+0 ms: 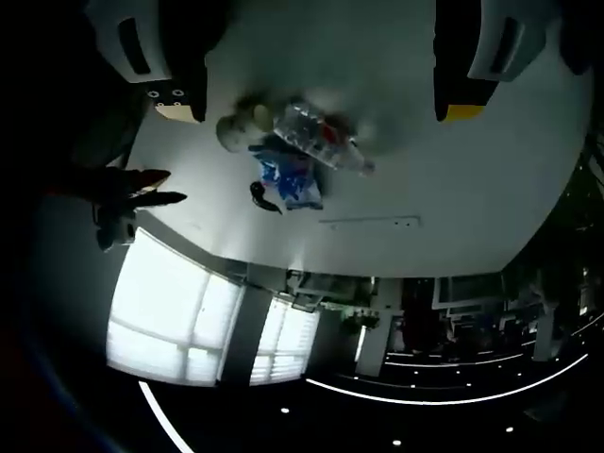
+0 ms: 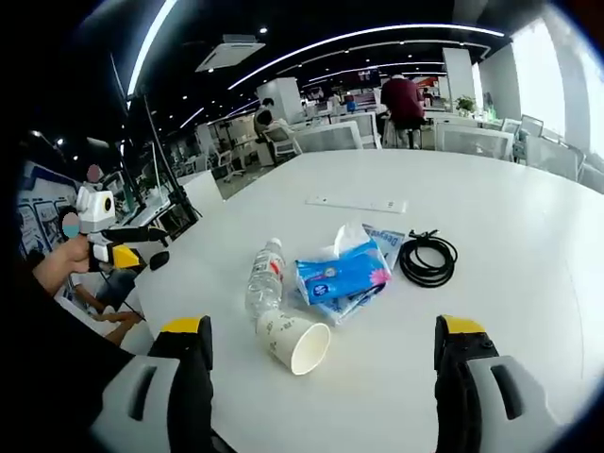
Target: Arrange the tabletop items into an orderly group along one side of the table until the central work area is clear of visible clutter.
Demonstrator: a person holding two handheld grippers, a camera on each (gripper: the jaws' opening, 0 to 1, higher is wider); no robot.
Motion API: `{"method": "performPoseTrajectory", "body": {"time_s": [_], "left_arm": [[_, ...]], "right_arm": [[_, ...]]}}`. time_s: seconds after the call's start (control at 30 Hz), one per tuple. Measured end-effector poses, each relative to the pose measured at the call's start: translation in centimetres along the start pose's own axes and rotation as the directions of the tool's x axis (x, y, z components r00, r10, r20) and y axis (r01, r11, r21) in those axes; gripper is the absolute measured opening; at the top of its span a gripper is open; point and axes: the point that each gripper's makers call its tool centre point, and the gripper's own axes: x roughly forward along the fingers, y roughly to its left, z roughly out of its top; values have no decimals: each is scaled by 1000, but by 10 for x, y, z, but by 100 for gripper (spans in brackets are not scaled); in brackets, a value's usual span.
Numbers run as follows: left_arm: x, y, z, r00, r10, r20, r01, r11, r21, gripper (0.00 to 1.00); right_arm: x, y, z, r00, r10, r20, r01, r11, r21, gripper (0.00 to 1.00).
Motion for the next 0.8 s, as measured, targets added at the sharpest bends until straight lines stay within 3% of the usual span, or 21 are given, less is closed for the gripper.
{"method": "performPoseTrajectory", "body": {"time_s": [0.8], "left_arm": [[1, 2, 3, 1000, 3, -9, -3, 1000, 7, 99]], "right_arm": [[-1, 0, -3, 1000, -3, -8, 3, 1000, 12, 93]]}}
